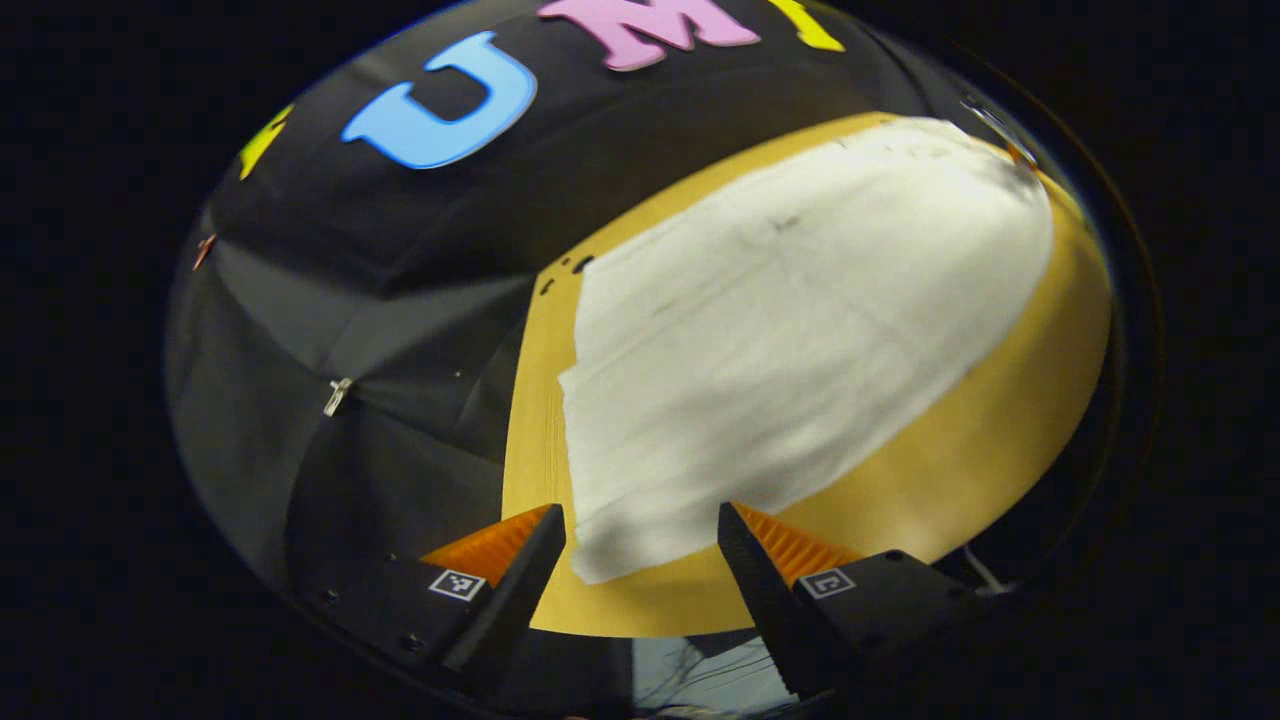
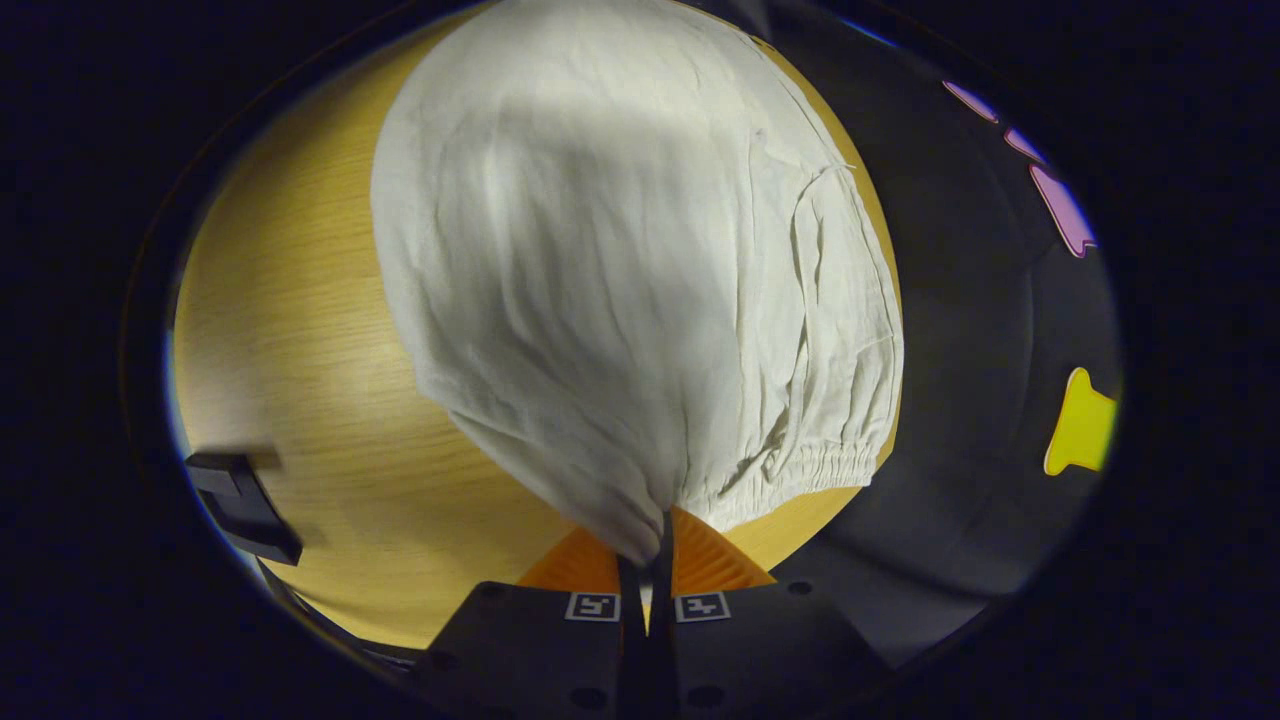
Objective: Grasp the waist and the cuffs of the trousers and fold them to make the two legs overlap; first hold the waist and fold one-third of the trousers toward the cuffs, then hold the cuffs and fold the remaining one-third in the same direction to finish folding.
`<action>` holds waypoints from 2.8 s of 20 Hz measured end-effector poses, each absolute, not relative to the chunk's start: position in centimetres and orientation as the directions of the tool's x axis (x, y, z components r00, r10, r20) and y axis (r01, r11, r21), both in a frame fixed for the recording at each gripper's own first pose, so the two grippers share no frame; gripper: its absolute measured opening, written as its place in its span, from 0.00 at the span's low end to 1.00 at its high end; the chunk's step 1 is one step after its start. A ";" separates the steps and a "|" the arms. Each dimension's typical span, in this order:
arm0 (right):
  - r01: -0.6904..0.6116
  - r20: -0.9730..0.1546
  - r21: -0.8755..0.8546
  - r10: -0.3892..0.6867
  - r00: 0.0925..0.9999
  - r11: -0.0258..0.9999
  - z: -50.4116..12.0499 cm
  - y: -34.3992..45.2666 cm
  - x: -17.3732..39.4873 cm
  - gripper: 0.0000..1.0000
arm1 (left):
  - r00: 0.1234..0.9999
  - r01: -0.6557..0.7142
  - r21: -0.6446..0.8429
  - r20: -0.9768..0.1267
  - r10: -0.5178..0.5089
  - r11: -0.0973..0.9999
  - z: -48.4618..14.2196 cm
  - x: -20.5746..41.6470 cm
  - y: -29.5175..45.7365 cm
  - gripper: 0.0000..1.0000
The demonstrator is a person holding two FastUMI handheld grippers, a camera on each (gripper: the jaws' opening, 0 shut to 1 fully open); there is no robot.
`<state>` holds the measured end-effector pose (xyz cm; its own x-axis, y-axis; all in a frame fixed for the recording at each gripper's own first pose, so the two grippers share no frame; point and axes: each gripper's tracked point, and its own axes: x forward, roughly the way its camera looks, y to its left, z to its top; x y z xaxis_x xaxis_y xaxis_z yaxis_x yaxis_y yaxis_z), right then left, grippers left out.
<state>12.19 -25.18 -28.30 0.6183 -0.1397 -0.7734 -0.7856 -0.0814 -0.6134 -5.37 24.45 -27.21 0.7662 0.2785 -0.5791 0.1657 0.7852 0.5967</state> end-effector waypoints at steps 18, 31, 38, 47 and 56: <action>-0.814 -0.790 -0.556 -0.198 0.580 -0.167 -28.4 -25.7 11.9 0.05 | 0.581 0.763 0.603 -0.798 0.163 0.231 -32.3 0.0 29.7 0.71; -0.779 -0.754 -0.617 -0.198 0.627 -0.114 -27.8 -25.9 12.4 0.05 | 0.577 0.701 0.611 -0.789 0.210 0.367 -33.1 1.2 28.2 0.05; -0.683 -0.676 -0.730 -0.147 0.722 0.001 -23.2 -24.6 13.3 0.05 | 0.703 0.512 0.672 -0.686 0.190 0.534 -28.5 1.2 27.5 0.05; -0.491 -0.521 -0.843 -0.109 0.847 0.219 -15.2 -22.0 20.2 0.05 | 0.799 0.319 0.692 -0.564 0.210 0.647 -19.9 10.6 28.6 0.06; -0.288 -0.465 -0.667 -0.082 0.881 0.687 -11.5 -17.9 28.4 0.05 | 0.836 0.133 0.542 -0.512 0.200 0.830 -16.0 23.5 28.0 0.05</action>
